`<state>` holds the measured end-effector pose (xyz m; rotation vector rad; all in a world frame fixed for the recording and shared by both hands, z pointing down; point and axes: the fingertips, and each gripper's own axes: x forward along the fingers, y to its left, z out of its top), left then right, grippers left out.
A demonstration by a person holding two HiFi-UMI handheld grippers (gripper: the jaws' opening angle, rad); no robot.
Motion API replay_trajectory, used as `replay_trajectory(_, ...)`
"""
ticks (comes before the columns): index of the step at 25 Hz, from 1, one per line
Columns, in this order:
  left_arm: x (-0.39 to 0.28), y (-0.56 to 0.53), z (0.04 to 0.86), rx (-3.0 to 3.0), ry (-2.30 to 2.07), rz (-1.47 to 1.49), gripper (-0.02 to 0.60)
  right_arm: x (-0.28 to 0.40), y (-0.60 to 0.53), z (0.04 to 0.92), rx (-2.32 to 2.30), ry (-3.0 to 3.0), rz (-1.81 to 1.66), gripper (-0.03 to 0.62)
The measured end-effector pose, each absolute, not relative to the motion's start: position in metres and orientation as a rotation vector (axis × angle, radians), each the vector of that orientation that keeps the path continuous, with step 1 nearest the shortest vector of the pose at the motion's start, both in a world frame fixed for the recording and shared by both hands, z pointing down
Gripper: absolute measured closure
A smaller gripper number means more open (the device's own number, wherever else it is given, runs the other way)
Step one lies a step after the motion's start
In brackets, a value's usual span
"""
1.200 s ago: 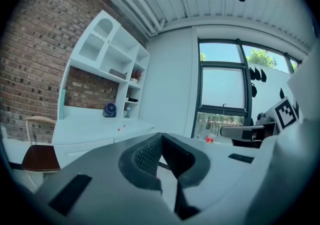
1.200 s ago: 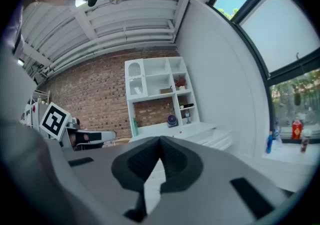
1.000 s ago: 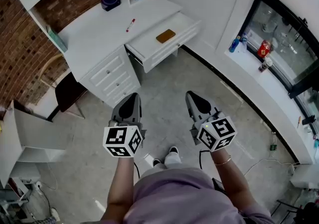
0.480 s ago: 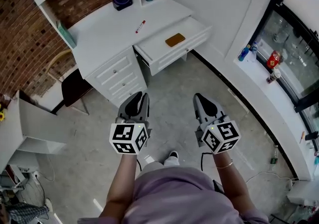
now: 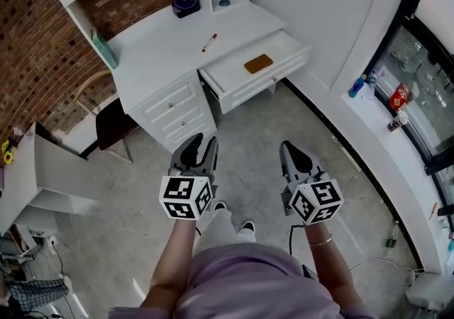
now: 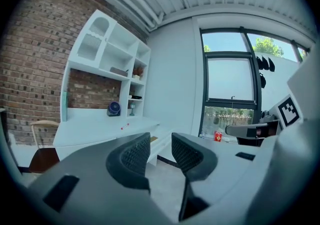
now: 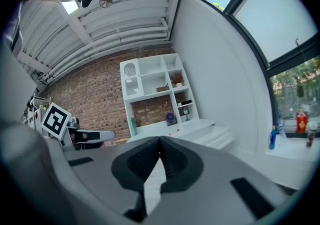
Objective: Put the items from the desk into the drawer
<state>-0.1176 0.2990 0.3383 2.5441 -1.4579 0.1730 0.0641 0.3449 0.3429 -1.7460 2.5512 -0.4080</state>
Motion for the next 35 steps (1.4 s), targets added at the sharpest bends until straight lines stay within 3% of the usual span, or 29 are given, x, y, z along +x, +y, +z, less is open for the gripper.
replay_trajectory(13, -0.126, 0.236, 0.349, 2.544, -1.471, 0.196, 0.422, 0.053, 0.288, 0.348, -1.741, 2.563, -0.397, 0.592)
replay_trajectory(35, -0.16, -0.006, 0.367, 2.573, -1.409, 0.225, 0.417, 0.019, 0.065, 0.347, -1.842, 2.523, -0.365, 0.592)
